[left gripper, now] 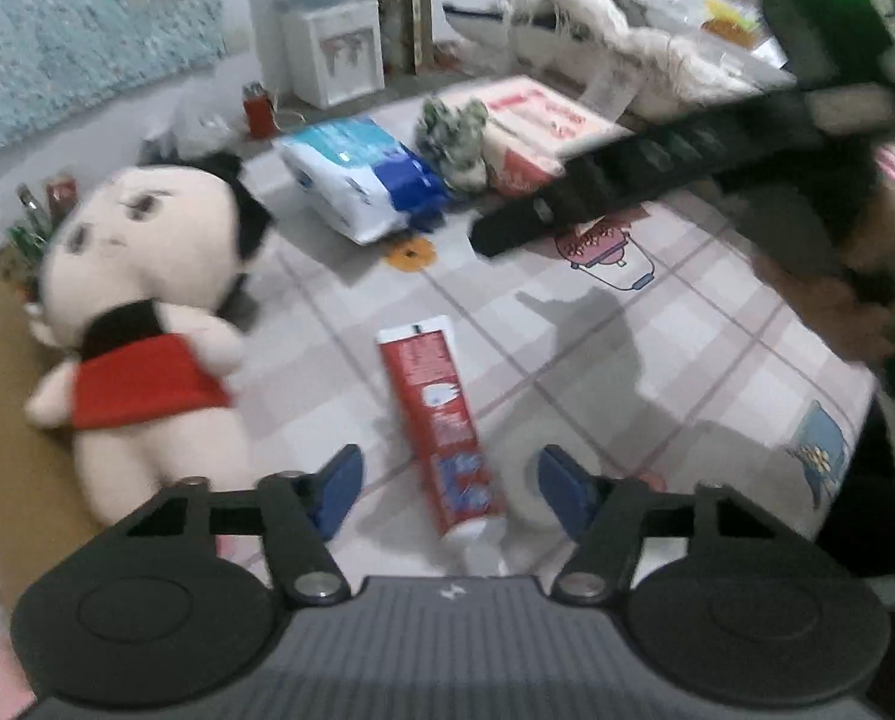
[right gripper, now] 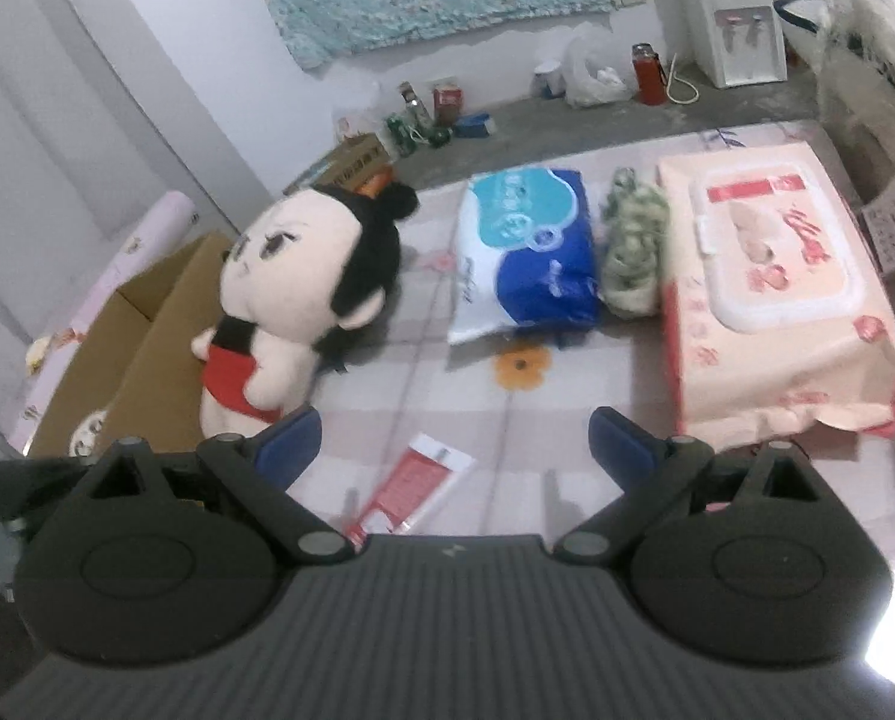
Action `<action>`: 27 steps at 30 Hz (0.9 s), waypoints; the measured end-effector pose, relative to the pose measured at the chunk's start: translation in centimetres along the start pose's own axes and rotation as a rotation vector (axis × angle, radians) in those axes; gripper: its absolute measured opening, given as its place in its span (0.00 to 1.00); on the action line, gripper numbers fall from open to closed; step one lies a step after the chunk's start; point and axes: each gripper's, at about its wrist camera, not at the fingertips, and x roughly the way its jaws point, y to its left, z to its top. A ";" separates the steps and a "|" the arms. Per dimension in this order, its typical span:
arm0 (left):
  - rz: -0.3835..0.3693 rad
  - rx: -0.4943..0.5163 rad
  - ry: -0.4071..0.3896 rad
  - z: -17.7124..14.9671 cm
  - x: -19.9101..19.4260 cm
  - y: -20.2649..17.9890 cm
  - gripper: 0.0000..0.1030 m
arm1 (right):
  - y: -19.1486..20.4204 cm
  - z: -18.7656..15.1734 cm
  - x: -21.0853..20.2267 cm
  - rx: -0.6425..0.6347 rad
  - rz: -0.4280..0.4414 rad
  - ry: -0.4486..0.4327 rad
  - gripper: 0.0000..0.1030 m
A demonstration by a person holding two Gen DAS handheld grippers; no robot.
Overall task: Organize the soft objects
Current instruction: 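Grasp the red toothpaste tube with left tool while right tool grasps tape roll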
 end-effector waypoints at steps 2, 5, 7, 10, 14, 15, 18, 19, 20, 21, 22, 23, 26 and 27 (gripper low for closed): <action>-0.014 -0.004 0.029 0.2 1.6 0.0 0.44 | -0.2 -1.0 0.2 -0.029 -0.030 0.033 0.93; -0.009 0.007 0.059 -0.2 2.9 0.3 0.29 | -0.1 -3.0 0.7 -0.073 -0.060 0.095 0.93; -0.019 0.006 0.063 -0.2 3.1 0.7 0.29 | -0.1 -4.2 0.7 -0.075 -0.058 0.111 0.93; -0.061 -0.054 0.132 -0.2 4.0 1.9 0.32 | 0.4 -5.1 0.6 -0.099 -0.021 0.127 0.93; -0.009 0.032 0.095 -0.4 4.1 1.3 0.34 | 1.6 -6.2 0.5 -0.160 0.008 0.163 0.93; -0.010 0.021 0.082 -0.4 4.2 1.4 0.28 | 1.9 -6.5 0.6 -0.170 0.013 0.175 0.93; 0.014 -0.007 0.072 -0.4 4.2 1.8 0.26 | 2.5 -7.4 1.3 -0.211 -0.001 0.225 0.84; 0.028 0.003 0.070 -0.6 4.2 1.7 0.26 | 2.7 -7.7 1.6 -0.223 -0.004 0.230 0.80; 0.034 0.008 0.068 -0.9 4.0 1.8 0.26 | 2.7 -7.8 1.4 -0.230 -0.001 0.208 0.75; 0.032 0.003 0.069 -1.0 3.9 1.9 0.26 | 2.7 -7.8 1.4 -0.223 0.002 0.206 0.73; 0.028 -0.009 0.070 -1.2 3.7 2.1 0.26 | 2.5 -7.6 1.4 -0.212 0.006 0.201 0.66; 0.027 -0.014 0.071 -1.3 3.7 2.1 0.26 | 2.2 -7.4 1.5 -0.194 0.020 0.203 0.62; 0.027 -0.034 0.063 -1.7 3.5 2.4 0.26 | 2.2 -6.9 2.2 -0.212 0.022 0.213 0.56; 0.027 -0.037 0.062 -1.8 3.4 2.4 0.26 | 2.6 -6.8 2.4 -0.238 0.017 0.225 0.55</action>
